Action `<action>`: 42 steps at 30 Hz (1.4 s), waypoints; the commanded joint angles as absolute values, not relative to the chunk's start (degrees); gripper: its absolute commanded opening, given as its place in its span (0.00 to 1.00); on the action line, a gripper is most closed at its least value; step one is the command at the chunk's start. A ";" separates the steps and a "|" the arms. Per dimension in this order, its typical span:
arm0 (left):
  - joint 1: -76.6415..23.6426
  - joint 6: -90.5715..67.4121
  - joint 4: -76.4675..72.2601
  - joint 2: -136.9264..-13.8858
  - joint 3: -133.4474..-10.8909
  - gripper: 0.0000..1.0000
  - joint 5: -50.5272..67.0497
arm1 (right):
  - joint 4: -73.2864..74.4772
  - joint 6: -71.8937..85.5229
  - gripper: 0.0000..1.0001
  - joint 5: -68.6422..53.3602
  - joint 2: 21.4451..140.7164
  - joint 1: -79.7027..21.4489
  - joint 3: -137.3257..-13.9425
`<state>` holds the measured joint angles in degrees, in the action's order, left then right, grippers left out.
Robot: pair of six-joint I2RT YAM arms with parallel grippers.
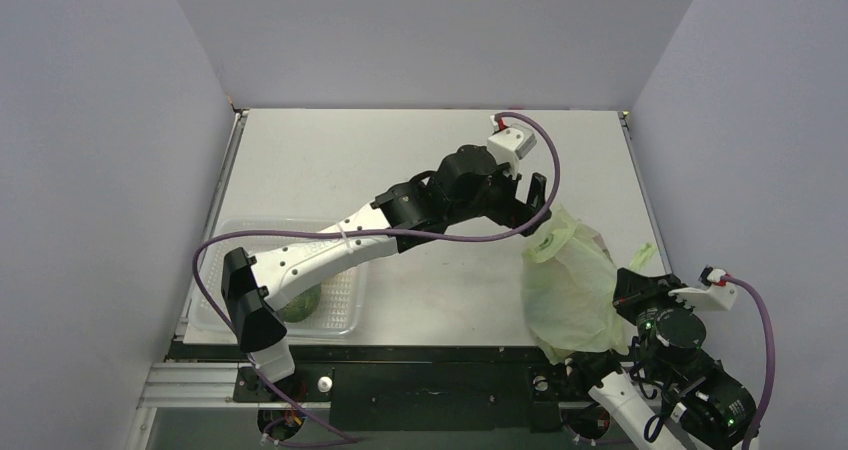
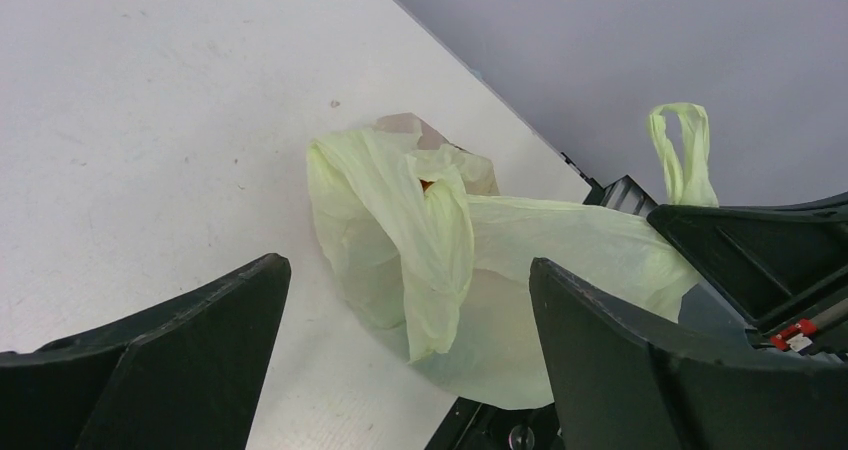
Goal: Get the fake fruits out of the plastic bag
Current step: Untie the plastic bag at the center of the board.
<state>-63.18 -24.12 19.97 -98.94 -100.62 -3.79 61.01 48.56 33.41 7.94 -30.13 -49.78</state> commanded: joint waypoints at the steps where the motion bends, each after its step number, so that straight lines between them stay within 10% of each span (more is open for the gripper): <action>1: -65.02 -24.80 22.05 -102.95 -101.18 0.88 -5.21 | 60.77 47.40 0.00 32.56 9.15 -30.50 -50.71; 5: -66.85 -26.30 24.09 -108.23 -105.52 0.75 -5.27 | 60.81 46.89 0.00 32.28 8.44 -30.50 -50.70; 8: -67.47 -28.04 26.99 -113.10 -110.12 0.17 -3.89 | 60.82 46.24 0.00 31.84 8.07 -30.50 -50.53; 10: -67.34 -29.10 28.80 -115.97 -114.58 0.00 -1.11 | 60.68 45.56 0.00 31.26 7.82 -30.51 -50.45; 16: -62.16 -52.01 4.36 -117.51 -116.16 0.00 18.69 | 59.87 44.25 0.00 26.59 6.43 -30.49 -48.21; 23: -57.20 -87.39 -32.15 -127.50 -117.34 0.00 13.14 | 57.64 40.43 0.00 9.58 6.45 -30.38 -45.55; 30: -55.39 -100.01 -29.90 -142.72 -132.54 0.00 8.97 | 58.60 32.22 0.00 -7.97 10.52 -30.25 -43.65; 42: -51.02 -96.89 -27.25 -141.06 -123.47 0.00 5.10 | 61.15 22.88 0.00 -33.51 3.63 -29.90 -49.93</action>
<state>-54.57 -96.92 -23.79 -144.55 -123.74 10.90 59.13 26.79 -16.51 6.72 -29.41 -44.77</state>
